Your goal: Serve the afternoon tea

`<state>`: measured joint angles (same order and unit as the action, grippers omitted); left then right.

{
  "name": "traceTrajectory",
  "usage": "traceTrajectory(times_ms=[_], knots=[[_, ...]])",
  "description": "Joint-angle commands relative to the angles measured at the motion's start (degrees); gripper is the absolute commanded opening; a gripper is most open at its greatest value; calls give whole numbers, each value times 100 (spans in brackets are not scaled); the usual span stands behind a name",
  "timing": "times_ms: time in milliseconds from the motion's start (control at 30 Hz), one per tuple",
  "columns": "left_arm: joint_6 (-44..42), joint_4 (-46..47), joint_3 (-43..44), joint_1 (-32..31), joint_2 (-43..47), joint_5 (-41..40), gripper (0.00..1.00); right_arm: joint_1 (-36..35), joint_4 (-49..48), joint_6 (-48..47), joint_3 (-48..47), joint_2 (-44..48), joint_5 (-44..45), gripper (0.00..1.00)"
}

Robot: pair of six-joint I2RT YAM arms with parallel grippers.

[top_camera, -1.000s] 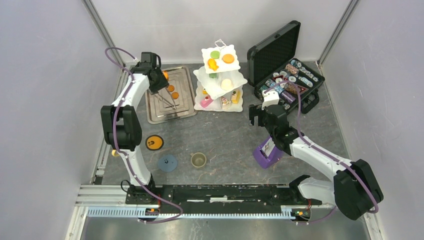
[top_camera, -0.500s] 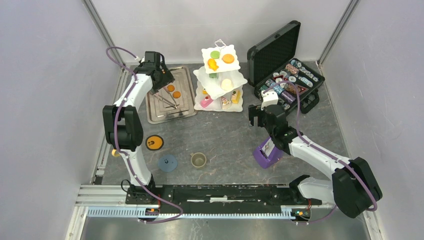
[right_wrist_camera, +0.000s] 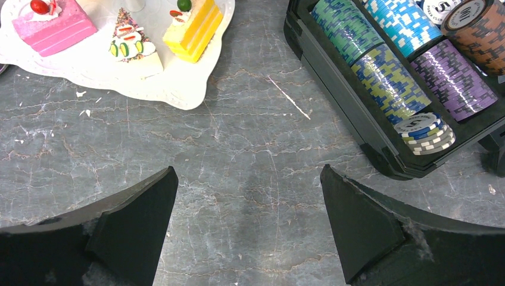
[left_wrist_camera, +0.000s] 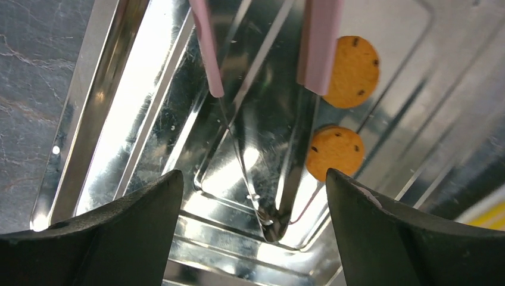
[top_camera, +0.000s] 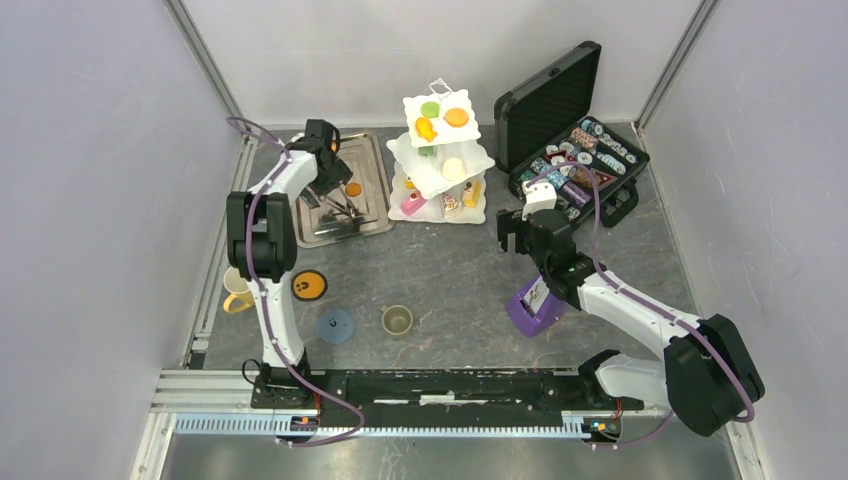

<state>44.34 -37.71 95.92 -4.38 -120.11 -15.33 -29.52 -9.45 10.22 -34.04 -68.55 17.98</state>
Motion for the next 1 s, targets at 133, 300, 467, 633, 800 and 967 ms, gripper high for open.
traceTrajectory(times_ms=[133, 300, 467, 633, 800, 967], knots=[[300, -189, 687, -157, -619, -830, 94, -19, -221, 35, -157, 7, -14, 98], [296, -584, 1104, -185, -1039, -942, 93, -19, -215, 34, -160, 8, 8, 98], [269, -801, 1399, -186, -1286, -1062, 89, -19, -221, 40, -156, -14, -8, 98], [115, -1116, 1684, -220, -1450, -1313, 81, -19, -223, 37, -155, -16, 3, 98], [31, -1098, 1661, -221, -1405, -1483, 78, -19, -224, 45, -157, -17, -5, 98], [-415, -796, 1606, -221, -1206, -1283, 72, -19, -192, 41, -171, -2, 26, 98]])
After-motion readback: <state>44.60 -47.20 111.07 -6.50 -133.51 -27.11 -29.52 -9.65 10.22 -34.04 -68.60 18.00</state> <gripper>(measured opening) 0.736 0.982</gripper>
